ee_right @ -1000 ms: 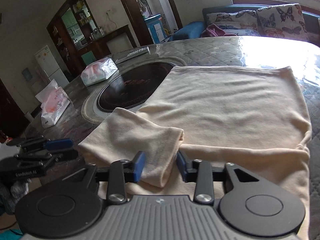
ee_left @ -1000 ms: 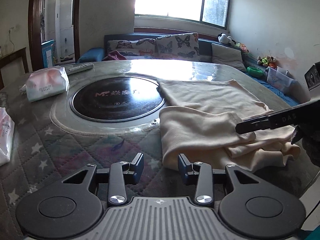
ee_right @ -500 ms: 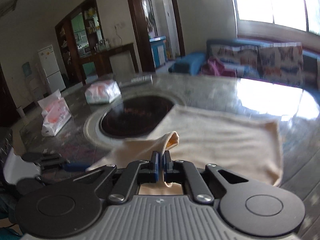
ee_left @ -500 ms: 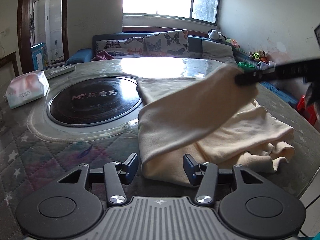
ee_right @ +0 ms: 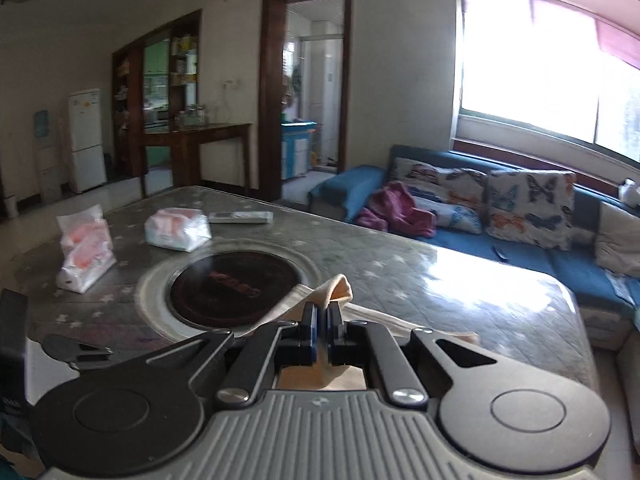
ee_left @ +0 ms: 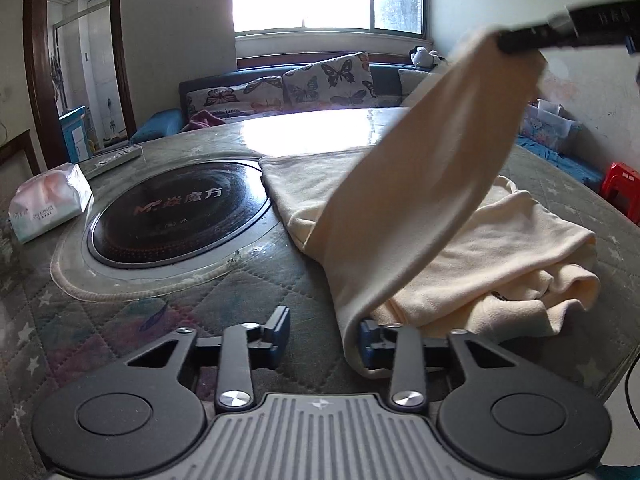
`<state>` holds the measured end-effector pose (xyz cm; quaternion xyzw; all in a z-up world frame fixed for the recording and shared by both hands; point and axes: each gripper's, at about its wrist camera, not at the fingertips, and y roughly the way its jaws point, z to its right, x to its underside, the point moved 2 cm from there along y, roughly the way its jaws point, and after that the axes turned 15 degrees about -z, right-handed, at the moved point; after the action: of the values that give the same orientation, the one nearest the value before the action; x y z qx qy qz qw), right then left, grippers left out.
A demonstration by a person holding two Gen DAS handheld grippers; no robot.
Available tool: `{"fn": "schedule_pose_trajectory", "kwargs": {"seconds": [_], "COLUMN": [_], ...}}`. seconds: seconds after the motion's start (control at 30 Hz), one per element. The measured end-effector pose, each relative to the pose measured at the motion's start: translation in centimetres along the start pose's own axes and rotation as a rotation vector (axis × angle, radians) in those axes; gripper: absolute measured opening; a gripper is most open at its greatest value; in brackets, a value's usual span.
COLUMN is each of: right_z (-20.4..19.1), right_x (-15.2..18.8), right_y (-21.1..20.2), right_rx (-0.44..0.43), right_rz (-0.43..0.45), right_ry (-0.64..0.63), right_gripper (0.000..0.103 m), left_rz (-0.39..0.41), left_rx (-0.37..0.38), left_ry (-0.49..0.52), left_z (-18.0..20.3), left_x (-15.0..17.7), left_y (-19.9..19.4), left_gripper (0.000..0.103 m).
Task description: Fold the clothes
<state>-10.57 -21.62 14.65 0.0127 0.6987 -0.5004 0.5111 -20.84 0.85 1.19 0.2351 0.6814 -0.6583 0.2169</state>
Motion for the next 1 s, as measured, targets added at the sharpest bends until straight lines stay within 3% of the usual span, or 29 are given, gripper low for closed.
{"fn": "schedule_pose_trajectory", "kwargs": {"seconds": [0.3,0.47,0.73,1.0], "right_z": [3.5,4.2,4.7,3.9], "right_x": [6.8,10.4,10.1,7.9], "right_y": [3.7,5.9,3.5,5.6], "right_rx": [0.063,0.053,0.055,0.021], "right_rz": [-0.169,-0.254,-0.200,-0.123], "right_ry": [0.164,0.220,0.204,0.195], "right_gripper": [0.004,0.007,0.012,0.012], "left_rz": [0.010,-0.019,-0.034,0.054], "left_rx": [-0.034,0.022,0.076,0.127], "left_ry": [0.065,0.081,0.096,0.056], "left_z": [0.6,-0.1,-2.6,-2.3], "left_x": [0.4,0.6,-0.3,-4.1], "left_y": [-0.2,-0.6,-3.0,-2.5], "left_gripper": [0.034,0.036,0.044,0.042]}}
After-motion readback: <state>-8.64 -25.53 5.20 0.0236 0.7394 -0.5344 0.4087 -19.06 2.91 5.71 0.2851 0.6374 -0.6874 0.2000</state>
